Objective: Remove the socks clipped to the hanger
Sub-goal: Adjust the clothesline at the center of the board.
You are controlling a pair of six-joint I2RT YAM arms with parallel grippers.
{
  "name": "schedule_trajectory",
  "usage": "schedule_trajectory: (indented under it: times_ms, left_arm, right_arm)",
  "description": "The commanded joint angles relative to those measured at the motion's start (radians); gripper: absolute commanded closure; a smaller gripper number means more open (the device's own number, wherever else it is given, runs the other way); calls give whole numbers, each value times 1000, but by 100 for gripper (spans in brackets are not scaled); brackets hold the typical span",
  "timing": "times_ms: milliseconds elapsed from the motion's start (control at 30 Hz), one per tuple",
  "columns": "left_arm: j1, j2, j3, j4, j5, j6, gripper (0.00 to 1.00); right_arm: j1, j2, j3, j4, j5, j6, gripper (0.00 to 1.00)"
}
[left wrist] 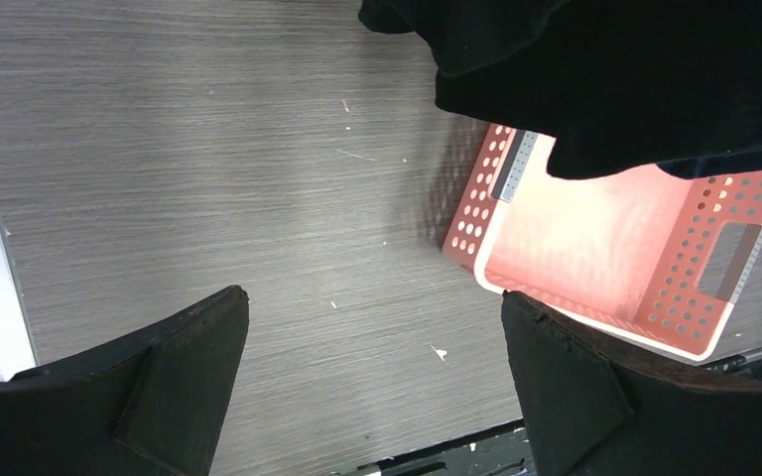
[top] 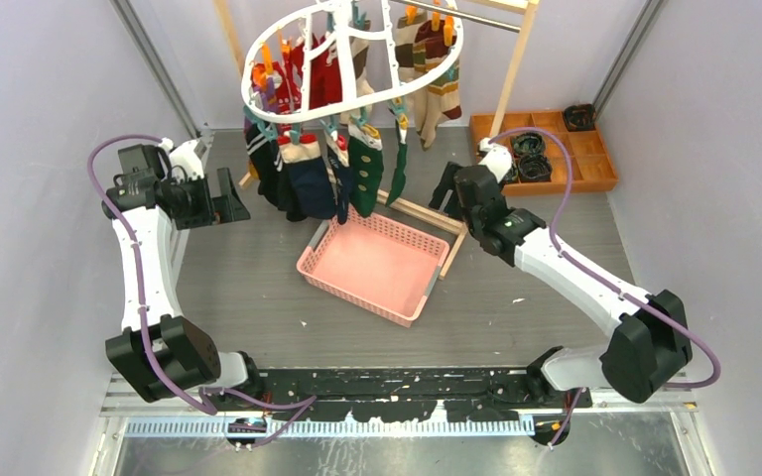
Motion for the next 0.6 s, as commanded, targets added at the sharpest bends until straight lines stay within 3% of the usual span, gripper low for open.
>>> schedule_trajectory:
  times_ms: [0, 167, 333, 567]
  left_arm:
    - [8, 14, 56, 28, -31, -9, 0]
    - [8, 73, 105, 97, -61, -66, 0]
    - [6, 191, 199, 221, -69, -184, 0]
    - [-8, 329, 294, 445, -90, -372, 0]
  right_arm:
    - [-62, -84, -9, 55, 187, 41, 23]
    - [-86, -159, -68, 63, 315, 71, 25]
    - [-69, -161, -68, 25, 328, 98, 26]
    - [-16, -103, -58, 92, 403, 57, 19]
